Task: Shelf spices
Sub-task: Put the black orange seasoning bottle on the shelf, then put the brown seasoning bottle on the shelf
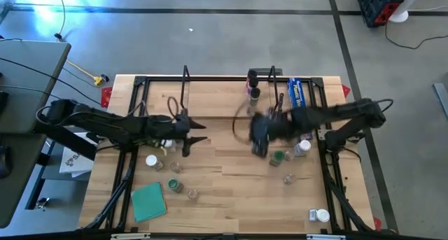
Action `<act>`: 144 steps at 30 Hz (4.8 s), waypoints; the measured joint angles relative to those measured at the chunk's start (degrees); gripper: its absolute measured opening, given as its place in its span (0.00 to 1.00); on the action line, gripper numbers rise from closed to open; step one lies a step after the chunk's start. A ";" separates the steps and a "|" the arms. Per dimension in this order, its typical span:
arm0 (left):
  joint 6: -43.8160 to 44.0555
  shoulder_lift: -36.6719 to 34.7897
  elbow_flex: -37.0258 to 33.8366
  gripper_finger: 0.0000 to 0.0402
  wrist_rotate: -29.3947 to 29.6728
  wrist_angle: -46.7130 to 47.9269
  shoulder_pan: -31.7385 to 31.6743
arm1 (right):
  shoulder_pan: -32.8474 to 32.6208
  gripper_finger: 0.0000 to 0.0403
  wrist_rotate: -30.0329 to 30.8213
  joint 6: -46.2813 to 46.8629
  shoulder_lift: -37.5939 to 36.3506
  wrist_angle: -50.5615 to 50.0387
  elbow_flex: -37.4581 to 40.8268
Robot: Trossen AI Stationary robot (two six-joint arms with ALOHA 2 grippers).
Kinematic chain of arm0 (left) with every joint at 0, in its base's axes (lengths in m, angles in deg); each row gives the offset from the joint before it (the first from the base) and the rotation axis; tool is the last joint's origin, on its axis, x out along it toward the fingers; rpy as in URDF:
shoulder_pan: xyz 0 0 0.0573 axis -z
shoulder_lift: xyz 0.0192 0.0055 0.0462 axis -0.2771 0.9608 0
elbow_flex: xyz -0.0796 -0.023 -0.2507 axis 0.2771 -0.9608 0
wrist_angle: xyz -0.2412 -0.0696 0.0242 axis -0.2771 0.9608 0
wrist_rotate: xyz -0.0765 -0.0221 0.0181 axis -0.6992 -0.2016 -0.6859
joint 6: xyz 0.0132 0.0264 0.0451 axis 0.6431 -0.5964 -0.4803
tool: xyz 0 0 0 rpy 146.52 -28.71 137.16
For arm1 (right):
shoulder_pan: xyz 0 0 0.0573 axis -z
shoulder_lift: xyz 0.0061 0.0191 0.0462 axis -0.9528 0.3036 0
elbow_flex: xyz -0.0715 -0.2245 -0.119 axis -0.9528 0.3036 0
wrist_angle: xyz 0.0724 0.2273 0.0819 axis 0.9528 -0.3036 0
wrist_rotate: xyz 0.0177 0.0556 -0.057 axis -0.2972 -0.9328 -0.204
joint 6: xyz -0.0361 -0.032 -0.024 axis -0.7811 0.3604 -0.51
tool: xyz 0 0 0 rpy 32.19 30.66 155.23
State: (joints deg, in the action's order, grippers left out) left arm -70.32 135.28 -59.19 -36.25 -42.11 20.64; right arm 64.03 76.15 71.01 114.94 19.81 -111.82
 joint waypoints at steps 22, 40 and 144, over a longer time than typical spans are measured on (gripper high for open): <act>4.15 8.43 0.08 0.47 0.13 -5.31 -0.02 | 25.42 0.46 -7.72 -9.06 0.15 18.30 20.09; 4.11 8.43 0.08 0.47 0.13 -5.85 0.00 | 27.82 0.64 -6.54 -6.39 0.13 22.04 20.76; 22.07 4.78 17.77 0.48 -1.31 66.05 29.32 | -15.41 0.18 21.53 -45.00 -0.72 68.74 25.31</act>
State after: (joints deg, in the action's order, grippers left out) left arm -48.26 140.05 -41.43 -37.56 23.94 49.96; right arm 48.62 97.68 26.01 114.22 88.55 -86.51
